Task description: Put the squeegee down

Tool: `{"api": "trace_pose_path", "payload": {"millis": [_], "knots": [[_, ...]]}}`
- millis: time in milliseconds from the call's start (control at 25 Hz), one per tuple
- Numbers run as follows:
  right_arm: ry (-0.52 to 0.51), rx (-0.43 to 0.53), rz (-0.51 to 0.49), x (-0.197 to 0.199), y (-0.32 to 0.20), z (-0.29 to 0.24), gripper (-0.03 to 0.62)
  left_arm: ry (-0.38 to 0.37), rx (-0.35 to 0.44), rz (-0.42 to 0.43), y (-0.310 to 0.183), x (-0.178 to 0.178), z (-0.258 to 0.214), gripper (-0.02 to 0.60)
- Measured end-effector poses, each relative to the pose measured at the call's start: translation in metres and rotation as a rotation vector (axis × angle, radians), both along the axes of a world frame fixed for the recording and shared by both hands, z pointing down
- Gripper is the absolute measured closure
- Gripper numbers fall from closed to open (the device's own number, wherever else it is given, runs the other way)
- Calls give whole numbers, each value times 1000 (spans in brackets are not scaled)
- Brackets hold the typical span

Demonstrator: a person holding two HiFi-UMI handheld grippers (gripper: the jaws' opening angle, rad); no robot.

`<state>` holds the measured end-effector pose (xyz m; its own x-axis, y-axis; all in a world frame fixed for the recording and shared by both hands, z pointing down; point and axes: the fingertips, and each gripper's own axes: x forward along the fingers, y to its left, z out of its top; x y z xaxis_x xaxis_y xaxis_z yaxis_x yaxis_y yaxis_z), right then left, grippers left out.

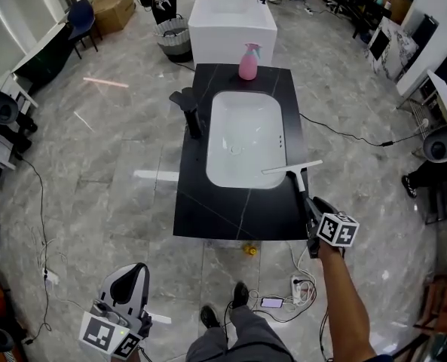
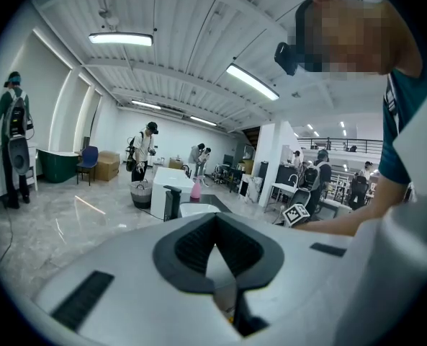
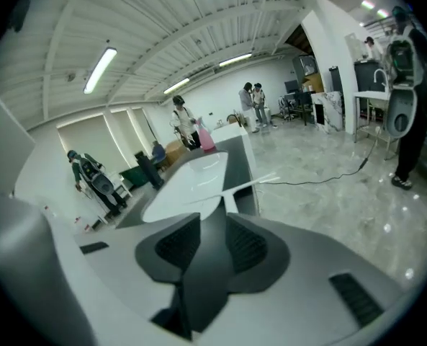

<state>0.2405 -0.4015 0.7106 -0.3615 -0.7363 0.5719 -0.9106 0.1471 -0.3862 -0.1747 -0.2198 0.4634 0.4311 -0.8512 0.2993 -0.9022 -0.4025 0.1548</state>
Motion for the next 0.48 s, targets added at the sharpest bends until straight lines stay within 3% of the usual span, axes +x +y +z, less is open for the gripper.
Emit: {"api": "trace_pose_path", "payload": {"millis": [40,120,280,480], "knots": [[-43,36,-15,-7,5,-21,513,1,9,3,1,0,-4,577],[-120,122,-60,-25,19,-72,570,3,27,13,4,0,-14,577],[-176,331,-175,-67,59,-188,586,12,67,25,14,-6,-34,577],[-154,546,-236,-109,114,-307,591,34,114,35,29,-14,-51,577]]}}
